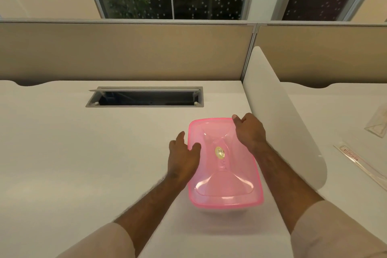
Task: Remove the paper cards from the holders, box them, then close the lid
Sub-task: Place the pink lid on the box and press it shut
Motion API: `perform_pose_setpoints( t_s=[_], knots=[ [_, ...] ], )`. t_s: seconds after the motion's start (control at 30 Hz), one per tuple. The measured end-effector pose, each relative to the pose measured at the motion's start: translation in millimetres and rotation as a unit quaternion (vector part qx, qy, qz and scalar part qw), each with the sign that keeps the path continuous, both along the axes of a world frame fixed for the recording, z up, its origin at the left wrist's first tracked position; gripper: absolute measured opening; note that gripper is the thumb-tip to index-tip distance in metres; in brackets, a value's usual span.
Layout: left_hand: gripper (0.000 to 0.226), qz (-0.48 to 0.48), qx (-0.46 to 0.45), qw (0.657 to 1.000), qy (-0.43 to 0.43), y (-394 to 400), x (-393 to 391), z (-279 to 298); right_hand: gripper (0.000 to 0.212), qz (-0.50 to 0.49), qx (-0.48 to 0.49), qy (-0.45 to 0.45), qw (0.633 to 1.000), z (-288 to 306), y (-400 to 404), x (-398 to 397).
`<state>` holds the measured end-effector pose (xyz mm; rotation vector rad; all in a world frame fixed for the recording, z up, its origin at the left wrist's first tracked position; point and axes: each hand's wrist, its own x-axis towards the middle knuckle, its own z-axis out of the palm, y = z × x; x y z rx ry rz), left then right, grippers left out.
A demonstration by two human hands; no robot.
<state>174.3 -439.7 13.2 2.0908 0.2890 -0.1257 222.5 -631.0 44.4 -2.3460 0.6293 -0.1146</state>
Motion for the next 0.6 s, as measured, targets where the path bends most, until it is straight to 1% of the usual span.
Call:
perform_pose_setpoints(
  t_s=[0.13,0.3,0.43,0.6],
  knots=[
    [0.052,-0.001,0.006,0.999,-0.038,-3,39,15,0.033,0.003,-0.024,-0.012,1.000,-2,-3,0],
    [0.043,-0.017,-0.020,1.000,-0.015,-15,70,17,0.029,0.000,-0.052,-0.041,0.998,-2,-2,-1],
    [0.040,0.006,-0.065,0.998,0.006,-18,70,7,0.027,-0.012,-0.014,-0.061,0.998,-8,-5,-3],
    [0.035,0.051,-0.118,0.991,0.020,-18,76,10,0.032,-0.022,0.025,-0.091,0.995,-9,-6,-2]
  ],
)
